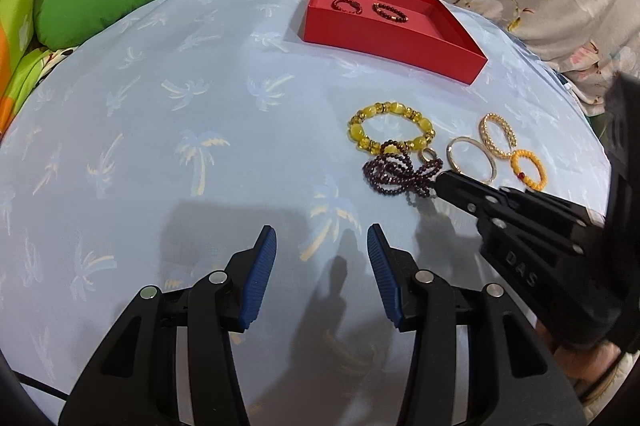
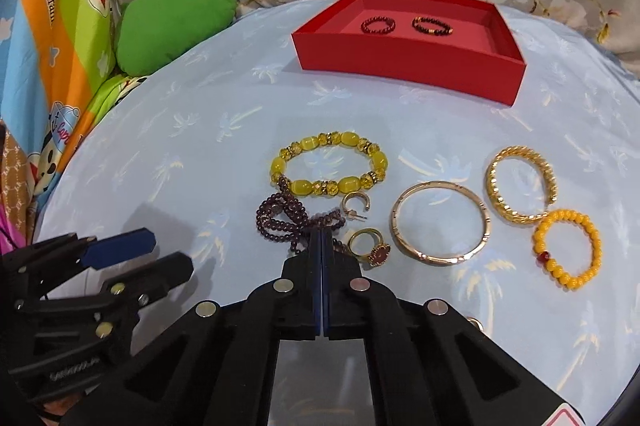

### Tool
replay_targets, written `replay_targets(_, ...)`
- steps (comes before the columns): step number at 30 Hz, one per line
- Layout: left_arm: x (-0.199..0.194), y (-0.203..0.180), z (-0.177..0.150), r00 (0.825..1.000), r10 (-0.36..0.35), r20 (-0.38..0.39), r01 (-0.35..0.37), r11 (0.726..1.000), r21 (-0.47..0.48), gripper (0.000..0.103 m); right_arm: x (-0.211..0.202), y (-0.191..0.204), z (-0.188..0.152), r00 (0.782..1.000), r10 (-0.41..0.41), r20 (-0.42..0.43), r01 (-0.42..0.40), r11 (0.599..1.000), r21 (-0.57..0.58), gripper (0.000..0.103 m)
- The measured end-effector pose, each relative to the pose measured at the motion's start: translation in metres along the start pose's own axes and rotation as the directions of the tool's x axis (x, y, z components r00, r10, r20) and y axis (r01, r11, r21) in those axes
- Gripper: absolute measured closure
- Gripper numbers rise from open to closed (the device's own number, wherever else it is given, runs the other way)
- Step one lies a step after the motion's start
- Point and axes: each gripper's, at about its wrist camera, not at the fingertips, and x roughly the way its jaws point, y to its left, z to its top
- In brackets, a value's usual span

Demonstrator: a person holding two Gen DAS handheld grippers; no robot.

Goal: Organize jewelry
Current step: 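Move the right tool to the tangled garnet bracelet and close on it, then grasp the yellow beaded bracelet with the left tool while the right tool holds the garnet bracelet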

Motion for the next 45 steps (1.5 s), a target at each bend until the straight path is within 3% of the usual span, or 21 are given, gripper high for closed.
replay_targets(8,0.004,-0.012,0.021,1.000,-0.015,0.023,0.015,1.000,0.004,0.058,-0.021,-0.018,0.001,0.999,0.051,0.012,-0.052,0.996,0.067,0.102)
replay_targets(10,0.004,-0.015,0.023,1.000,-0.014,0.026,0.014,1.000,0.008,0.058,-0.019,-0.018,0.004,0.998,0.059,0.010,-0.059,0.996,0.073,0.094)
replay_targets(12,0.004,-0.016,0.024,1.000,-0.013,0.025,0.013,1.000,0.007,0.058,-0.014,-0.017,0.006,0.998,0.054,0.010,-0.055,0.995,0.080,0.068)
replay_targets(14,0.005,-0.015,0.024,1.000,-0.005,0.024,0.005,1.000,0.003,0.058,-0.008,-0.015,0.009,0.998,0.055,0.011,-0.056,0.995,0.078,0.068)
replay_targets(19,0.007,-0.004,0.025,1.000,0.018,0.018,-0.018,1.000,-0.016,0.058,0.011,-0.007,0.016,0.998,0.064,-0.013,-0.063,0.996,0.063,0.069)
replay_targets(24,0.008,0.006,0.027,1.000,0.022,0.017,-0.022,0.999,-0.031,0.058,0.020,-0.009,0.015,0.997,0.074,-0.018,-0.072,0.995,0.072,0.099)
replay_targets(38,0.034,-0.023,0.058,1.000,-0.022,0.015,0.021,1.000,0.010,0.055,-0.028,-0.039,0.006,0.998,0.041,0.058,-0.049,0.988,0.149,0.099)
replay_targets(45,0.067,-0.033,0.074,1.000,0.011,-0.014,-0.010,0.999,0.041,0.055,-0.034,-0.060,0.012,0.996,0.040,0.078,-0.055,0.978,0.199,0.099)
